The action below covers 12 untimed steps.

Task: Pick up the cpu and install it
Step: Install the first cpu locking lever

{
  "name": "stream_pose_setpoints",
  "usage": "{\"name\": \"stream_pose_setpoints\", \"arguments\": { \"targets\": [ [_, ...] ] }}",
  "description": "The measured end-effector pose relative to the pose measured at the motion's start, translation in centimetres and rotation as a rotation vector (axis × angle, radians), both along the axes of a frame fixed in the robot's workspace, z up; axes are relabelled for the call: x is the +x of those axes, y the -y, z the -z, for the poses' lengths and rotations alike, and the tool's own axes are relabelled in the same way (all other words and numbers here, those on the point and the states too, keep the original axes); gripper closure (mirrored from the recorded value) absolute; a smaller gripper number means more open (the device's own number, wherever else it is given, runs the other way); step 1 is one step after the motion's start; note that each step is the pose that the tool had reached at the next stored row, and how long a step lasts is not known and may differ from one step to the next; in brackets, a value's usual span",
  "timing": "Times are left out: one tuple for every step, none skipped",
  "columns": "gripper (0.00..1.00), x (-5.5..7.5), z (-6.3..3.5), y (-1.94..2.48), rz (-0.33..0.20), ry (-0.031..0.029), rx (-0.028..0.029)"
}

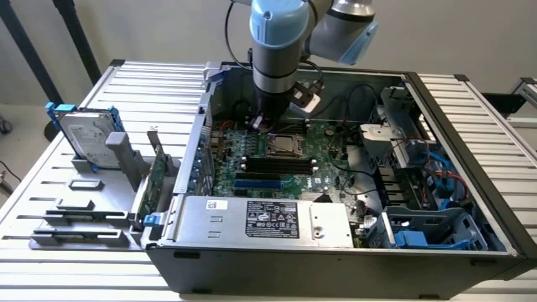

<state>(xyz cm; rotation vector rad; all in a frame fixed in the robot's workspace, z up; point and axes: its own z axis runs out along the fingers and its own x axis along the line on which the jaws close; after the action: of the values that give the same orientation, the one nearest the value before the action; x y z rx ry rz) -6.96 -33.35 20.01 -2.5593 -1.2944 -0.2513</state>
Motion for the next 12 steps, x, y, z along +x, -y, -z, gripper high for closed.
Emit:
{"name": "stream_pose_setpoints", "arguments": {
  "targets": [
    [0.89,0.09,0.01,0.0,0.0,0.0,-0.0001],
    [0.89,0.17,0.01,0.0,0.0,0.0,-0.0002],
    [0.89,0.24,0.02,0.0,0.0,0.0001,-0.0003],
    [0.89,0.32,0.03,0.0,0.0,0.0,-0.0005],
    [0.89,0.4,0.03,0.0,0.0,0.0,-0.0006],
    [0.89,0.48,0.03,0.0,0.0,0.0,-0.0007],
    [0.89,0.55,0.04,0.0,0.0,0.0,-0.0007],
    [0.89,0.62,0.04,-0.01,0.0,0.0,-0.0008],
    [0.89,0.68,0.04,-0.01,0.0,0.0,-0.001],
    [0.89,0.73,0.04,-0.02,0.0,0.0,-0.0012],
    [0.89,0.78,0.05,-0.03,0.0,0.0001,-0.0014],
    [0.89,0.82,0.05,-0.04,0.0,0.0001,-0.0016]
  ]
}}
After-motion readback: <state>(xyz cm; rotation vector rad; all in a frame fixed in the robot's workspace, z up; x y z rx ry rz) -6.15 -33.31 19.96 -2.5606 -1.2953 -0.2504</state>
